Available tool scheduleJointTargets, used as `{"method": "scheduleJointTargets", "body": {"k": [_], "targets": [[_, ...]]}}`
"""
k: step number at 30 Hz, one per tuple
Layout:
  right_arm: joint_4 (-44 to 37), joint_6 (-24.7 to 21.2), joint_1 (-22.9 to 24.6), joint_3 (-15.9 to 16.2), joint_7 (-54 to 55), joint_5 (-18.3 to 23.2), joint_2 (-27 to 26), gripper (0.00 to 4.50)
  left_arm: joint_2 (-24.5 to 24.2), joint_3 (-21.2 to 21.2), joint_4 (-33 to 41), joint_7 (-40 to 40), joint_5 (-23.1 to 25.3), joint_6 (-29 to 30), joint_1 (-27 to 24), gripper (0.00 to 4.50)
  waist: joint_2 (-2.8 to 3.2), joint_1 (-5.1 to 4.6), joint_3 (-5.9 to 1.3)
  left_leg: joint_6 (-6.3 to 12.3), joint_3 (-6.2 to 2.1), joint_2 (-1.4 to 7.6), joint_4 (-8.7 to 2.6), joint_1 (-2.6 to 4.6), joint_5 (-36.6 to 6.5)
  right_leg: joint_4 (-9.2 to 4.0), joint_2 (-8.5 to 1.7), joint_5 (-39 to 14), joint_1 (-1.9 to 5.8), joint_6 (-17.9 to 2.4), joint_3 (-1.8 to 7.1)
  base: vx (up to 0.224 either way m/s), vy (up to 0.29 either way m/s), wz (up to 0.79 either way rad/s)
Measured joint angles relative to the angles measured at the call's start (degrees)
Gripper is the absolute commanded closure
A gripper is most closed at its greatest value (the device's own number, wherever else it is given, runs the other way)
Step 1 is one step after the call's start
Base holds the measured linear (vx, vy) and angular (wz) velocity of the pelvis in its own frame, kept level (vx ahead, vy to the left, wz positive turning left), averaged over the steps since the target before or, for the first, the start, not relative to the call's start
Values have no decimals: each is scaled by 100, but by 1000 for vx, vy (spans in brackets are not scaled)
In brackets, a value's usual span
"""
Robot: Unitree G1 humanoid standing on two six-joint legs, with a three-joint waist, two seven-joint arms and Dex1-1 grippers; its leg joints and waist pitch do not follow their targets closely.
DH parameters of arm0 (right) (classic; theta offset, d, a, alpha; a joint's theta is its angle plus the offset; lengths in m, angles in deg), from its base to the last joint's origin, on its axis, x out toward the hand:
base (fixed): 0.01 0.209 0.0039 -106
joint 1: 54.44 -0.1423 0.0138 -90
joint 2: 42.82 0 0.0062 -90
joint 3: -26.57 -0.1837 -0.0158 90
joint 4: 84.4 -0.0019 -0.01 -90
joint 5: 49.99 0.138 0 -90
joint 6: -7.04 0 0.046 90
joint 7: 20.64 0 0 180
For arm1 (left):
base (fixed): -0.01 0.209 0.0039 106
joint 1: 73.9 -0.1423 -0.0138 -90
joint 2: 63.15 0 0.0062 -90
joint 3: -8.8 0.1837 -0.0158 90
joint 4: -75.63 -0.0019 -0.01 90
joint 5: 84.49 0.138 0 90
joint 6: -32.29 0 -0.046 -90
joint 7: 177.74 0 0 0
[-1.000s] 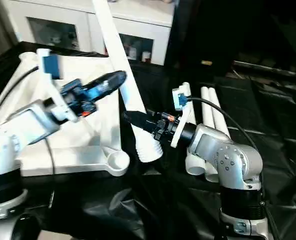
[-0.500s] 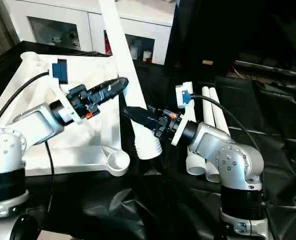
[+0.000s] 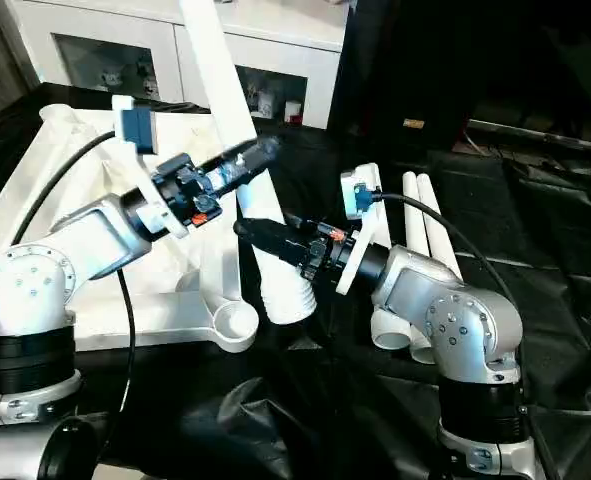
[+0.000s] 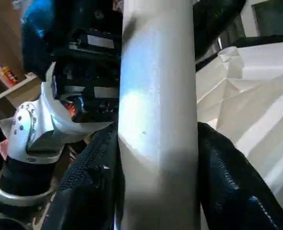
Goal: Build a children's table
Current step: Pick table leg
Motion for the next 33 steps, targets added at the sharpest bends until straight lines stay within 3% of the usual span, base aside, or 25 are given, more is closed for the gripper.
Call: {"method": "scheduleJointTargets", "body": {"k": [4,5,8,10,13,15,17,21,28,33], "targets": [[0,0,0,135,32,-9,28,266,63,2,-190,166,19,-53,72,110,0,4,0,0,0,0,0,0,0,0,0,0,0,0,-1,0,0,0],[0,0,0,151,33,-12,45,266,53,-1,-190,176,19,-57,91,137,0,4,0,0,0,0,0,0,0,0,0,0,0,0,0,0,0,0],[-6,58,0,178,8,-12,77,266,35,-28,-195,215,34,-56,114,141,0,-7,0,0,0,0,0,0,0,-1,0,0,0,0,0,0,0,0],[-5,93,0,204,16,-43,92,266,43,-28,-195,243,40,-56,115,172,0,-6,0,0,0,0,0,0,0,-1,0,0,0,0,0,0,0,0],[-6,117,-1,222,2,-70,118,196,40,-37,-200,291,56,-59,115,187,0,-7,0,1,0,0,0,-1,0,-1,0,0,0,0,0,0,0,0],[30,118,-2,221,58,-111,155,181,28,-21,-198,291,66,-84,146,221,0,-6,0,0,0,0,0,-1,0,-1,0,0,0,1,0,0,0,0],[53,120,-3,221,100,-128,181,171,-37,50,-187,286,122,-100,207,225,0,-6,0,0,0,0,0,-1,0,-1,0,0,0,1,0,0,0,0],[117,141,-50,247,149,-218,271,141,-246,323,-145,200,380,-130,297,257,-1,-9,-1,0,0,0,0,-1,0,0,0,1,0,1,0,0,0,0],[216,-76,-221,654,-415,-267,1030,141,-669,1054,-108,-284,687,3,465,265,-16,8,-2,0,0,0,2,-4,1,-2,0,1,0,2,-1,0,0,0],[216,-93,-245,865,-687,-331,1240,141,-772,1253,-146,-485,817,22,651,265,-17,-6,-3,1,1,0,3,-3,1,0,0,1,0,2,1,0,0,0]]}}
